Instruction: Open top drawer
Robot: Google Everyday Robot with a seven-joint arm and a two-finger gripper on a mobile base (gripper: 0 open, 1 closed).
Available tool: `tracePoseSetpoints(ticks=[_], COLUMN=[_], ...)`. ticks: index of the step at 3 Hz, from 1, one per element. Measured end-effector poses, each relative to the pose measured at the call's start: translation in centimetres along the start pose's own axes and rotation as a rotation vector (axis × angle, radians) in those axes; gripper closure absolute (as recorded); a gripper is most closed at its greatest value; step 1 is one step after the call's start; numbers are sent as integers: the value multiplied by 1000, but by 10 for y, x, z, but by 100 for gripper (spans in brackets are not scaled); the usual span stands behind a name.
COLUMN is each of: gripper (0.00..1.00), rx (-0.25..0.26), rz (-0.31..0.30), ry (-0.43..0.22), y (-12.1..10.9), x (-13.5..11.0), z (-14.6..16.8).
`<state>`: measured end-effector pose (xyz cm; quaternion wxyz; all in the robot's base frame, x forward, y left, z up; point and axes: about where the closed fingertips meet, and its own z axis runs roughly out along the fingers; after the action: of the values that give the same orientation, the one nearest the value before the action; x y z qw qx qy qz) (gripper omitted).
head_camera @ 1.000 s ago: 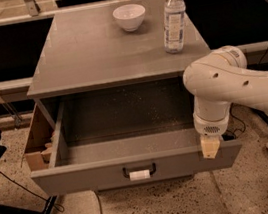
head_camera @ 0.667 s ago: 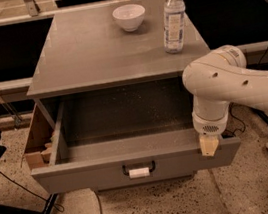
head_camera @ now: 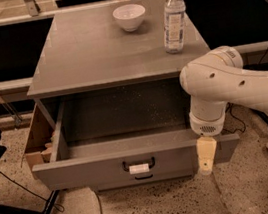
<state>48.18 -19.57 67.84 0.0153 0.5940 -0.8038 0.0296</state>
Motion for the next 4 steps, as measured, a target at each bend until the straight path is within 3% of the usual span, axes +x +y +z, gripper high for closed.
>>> tracePoseSetpoints(ticks=[1, 2, 3, 4], gripper=[0, 26, 49, 80], rx=[-4, -54, -60, -60], rz=[-3, -36, -37, -37], ry=[6, 1, 3, 3], y=[7, 61, 68, 66], x=[4, 28, 34, 34], z=[2, 8, 7, -1])
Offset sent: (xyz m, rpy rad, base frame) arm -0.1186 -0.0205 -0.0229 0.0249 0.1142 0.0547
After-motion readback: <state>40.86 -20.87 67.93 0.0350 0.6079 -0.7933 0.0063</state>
